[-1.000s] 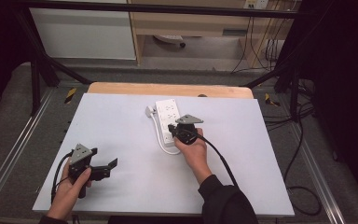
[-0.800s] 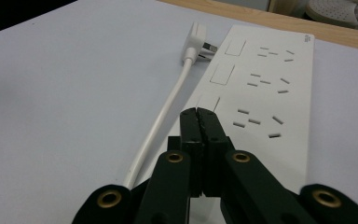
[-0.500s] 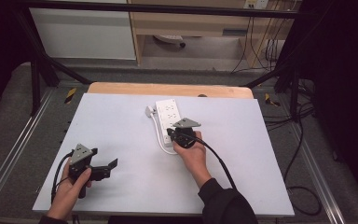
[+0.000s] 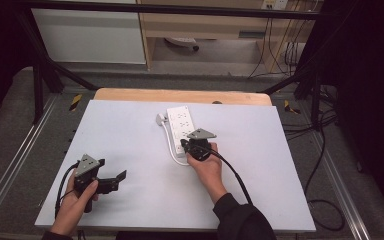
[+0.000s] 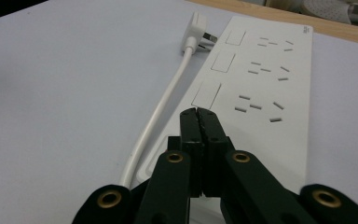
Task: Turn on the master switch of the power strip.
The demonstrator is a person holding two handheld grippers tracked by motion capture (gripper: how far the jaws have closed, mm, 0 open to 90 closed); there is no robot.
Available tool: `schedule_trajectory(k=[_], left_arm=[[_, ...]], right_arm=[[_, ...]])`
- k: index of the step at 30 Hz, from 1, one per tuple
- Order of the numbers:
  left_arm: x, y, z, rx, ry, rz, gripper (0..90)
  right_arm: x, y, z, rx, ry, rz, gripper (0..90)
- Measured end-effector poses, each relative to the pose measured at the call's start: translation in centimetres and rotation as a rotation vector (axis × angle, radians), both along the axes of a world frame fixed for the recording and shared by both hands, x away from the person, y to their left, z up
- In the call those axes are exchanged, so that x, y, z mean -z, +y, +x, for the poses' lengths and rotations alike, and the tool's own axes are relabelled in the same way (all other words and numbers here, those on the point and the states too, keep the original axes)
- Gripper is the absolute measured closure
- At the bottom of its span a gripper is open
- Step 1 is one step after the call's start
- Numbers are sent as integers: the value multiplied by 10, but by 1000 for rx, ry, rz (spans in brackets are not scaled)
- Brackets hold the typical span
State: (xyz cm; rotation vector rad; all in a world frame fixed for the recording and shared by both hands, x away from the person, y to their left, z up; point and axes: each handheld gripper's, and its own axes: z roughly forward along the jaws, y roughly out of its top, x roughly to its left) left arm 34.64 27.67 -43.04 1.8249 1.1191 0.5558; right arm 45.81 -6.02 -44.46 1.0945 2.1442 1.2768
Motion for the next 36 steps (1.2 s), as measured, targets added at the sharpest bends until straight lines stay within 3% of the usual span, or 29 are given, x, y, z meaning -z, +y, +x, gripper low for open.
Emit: schedule_trajectory(k=[36], left_arm=[[0, 0, 0, 3, 3, 3, 67]], right_arm=[[3, 1, -2, -7, 13, -15, 900]])
